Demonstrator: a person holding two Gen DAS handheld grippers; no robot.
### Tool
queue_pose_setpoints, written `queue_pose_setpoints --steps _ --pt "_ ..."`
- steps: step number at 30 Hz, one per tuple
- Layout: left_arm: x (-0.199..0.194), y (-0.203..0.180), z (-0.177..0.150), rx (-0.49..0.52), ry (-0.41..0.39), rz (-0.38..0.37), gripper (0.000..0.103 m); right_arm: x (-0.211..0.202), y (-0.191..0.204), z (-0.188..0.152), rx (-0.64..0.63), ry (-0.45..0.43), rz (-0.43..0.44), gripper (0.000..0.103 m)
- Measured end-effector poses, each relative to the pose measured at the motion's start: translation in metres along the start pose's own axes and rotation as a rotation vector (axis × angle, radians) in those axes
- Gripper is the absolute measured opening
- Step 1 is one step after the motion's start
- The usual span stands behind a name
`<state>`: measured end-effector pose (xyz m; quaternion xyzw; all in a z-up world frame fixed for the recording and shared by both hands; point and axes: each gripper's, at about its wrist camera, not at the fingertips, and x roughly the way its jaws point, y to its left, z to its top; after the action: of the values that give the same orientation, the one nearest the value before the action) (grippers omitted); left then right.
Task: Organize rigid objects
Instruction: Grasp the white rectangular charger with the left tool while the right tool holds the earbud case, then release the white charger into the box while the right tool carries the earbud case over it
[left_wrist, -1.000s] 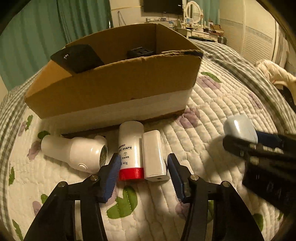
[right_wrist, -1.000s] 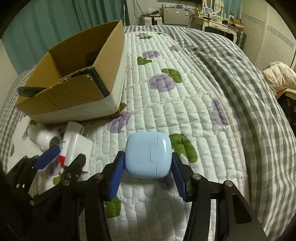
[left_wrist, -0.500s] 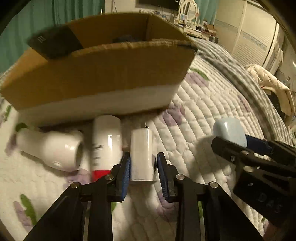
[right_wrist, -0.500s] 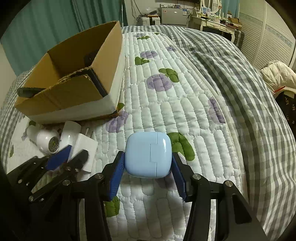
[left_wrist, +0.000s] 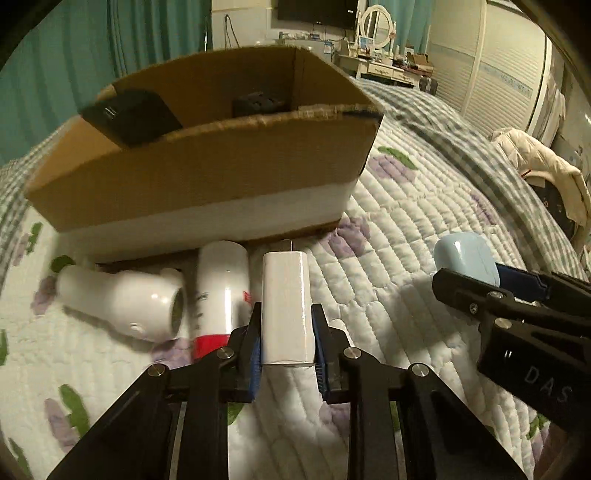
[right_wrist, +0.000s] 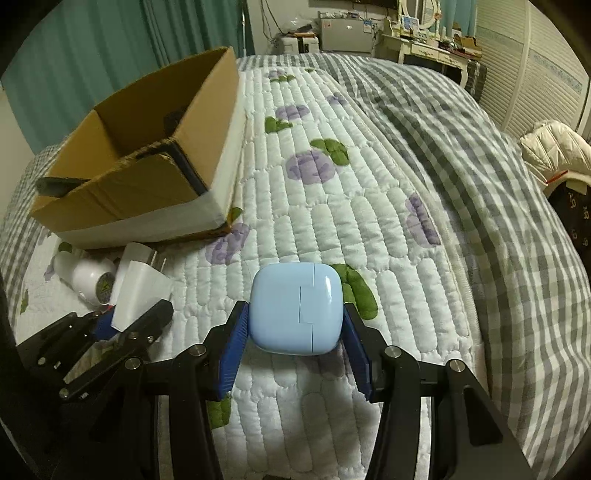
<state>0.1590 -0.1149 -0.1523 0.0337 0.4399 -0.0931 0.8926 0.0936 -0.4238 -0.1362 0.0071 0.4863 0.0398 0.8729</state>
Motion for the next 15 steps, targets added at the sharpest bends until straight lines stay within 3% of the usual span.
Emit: queue_pose_setpoints --steps 7,15 --pt "-0.053 0.004 0.013 0.012 -0.071 0.009 0.023 -0.046 0.008 0.001 -0.031 -0.082 0.014 0.049" --pt "-0.116 0.015 0.053 0.022 -0.166 0.005 0.023 -0.101 0.019 0.017 -0.032 -0.165 0.057 0.050"
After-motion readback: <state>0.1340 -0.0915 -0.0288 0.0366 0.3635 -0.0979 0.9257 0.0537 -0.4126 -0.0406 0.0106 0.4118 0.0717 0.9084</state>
